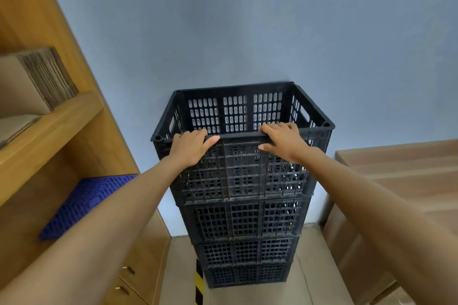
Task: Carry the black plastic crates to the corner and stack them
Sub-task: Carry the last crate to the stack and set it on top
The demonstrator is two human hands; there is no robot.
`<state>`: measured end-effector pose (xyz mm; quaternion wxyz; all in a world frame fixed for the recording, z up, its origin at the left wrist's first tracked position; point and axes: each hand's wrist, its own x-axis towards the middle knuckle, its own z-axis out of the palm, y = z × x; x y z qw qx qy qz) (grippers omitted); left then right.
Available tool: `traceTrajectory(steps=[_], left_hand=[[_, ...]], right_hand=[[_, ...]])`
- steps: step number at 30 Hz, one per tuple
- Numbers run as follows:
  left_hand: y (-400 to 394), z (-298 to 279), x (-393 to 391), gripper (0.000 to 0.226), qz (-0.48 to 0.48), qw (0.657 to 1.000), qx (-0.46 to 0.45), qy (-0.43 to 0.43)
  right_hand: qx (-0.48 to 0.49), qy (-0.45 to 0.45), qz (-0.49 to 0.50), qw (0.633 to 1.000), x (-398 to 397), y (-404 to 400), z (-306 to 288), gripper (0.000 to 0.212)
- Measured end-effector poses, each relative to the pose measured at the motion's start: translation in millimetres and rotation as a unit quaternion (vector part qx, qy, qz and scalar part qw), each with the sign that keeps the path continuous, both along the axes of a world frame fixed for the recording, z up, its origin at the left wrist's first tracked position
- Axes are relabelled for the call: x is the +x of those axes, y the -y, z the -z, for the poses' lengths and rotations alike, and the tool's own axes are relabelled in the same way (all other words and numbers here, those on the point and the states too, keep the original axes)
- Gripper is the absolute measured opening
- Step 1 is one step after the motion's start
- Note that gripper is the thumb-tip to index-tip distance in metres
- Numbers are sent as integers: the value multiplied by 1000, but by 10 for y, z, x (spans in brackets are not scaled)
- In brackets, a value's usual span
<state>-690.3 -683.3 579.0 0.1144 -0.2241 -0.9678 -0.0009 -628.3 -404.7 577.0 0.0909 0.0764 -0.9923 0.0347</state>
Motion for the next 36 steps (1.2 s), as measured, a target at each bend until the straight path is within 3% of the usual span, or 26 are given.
traceTrajectory(steps=[4,7,12,20,24,28,33,36], left_hand=[[-54,-26,42,62,-18,999,23,14],[-50,-17,15,51,-18,999,36,18],[-61,8,6,54,-31,998,51,20],[-40,-37,62,58,-39,996,42,67],[-10,-18,268,48,-25,998,36,34],[52,71,523,44,-8,999,41,-5],[117,146,662,61,-6,999,42,-19],[160,206,780,58,0,998,43,-40]], right_hand=[[32,-26,-6,999,-41,-13,60,45],[56,-55,-7,997,-67,-8,69,49],[74,-51,-30,996,-118,-84,-6,32],[79,-4,-28,997,-51,-57,-101,43],[55,-20,-20,998,121,-26,-41,26],[60,-34,-28,997,346,-6,-6,24],[52,-40,-3,998,590,113,5,22],[48,-56,-2,997,736,140,43,19]])
